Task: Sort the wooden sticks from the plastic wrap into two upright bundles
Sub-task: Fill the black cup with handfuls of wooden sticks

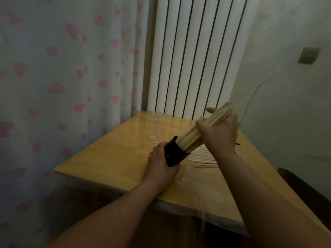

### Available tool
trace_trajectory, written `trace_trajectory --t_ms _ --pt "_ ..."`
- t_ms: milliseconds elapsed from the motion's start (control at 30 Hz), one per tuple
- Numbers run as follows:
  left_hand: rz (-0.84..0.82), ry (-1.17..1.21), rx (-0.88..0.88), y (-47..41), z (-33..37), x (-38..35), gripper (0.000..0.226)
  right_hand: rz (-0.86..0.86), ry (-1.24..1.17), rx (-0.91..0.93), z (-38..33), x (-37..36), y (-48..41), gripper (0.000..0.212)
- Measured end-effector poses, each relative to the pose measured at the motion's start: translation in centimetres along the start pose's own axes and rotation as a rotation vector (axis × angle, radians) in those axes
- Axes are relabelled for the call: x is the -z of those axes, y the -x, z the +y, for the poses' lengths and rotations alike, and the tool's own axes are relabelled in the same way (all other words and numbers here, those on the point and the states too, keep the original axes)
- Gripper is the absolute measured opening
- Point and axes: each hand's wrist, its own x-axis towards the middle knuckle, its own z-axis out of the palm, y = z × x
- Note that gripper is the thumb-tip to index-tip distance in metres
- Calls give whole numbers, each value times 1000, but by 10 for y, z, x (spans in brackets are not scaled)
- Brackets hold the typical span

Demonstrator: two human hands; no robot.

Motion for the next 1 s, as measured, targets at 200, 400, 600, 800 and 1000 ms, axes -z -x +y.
trace_trajectory --t_ms 200,400,600,800,1000 --pt "-7 0 -4 1 -1 0 82 -148 -73 -163 14 -15 -14 110" --pt "3 8 4 1 -1 0 82 -25 -451 -234 19 -2 -20 68" --pt "-4 14 12 1 0 1 83 -233 -243 -91 19 -6 -11 41" --pt "-4 3 8 0 -1 1 82 -142 -173 16 24 -3 -13 42" --pt "-5 -5 -6 2 1 1 82 -234 -51 76 23 -5 -13 44"
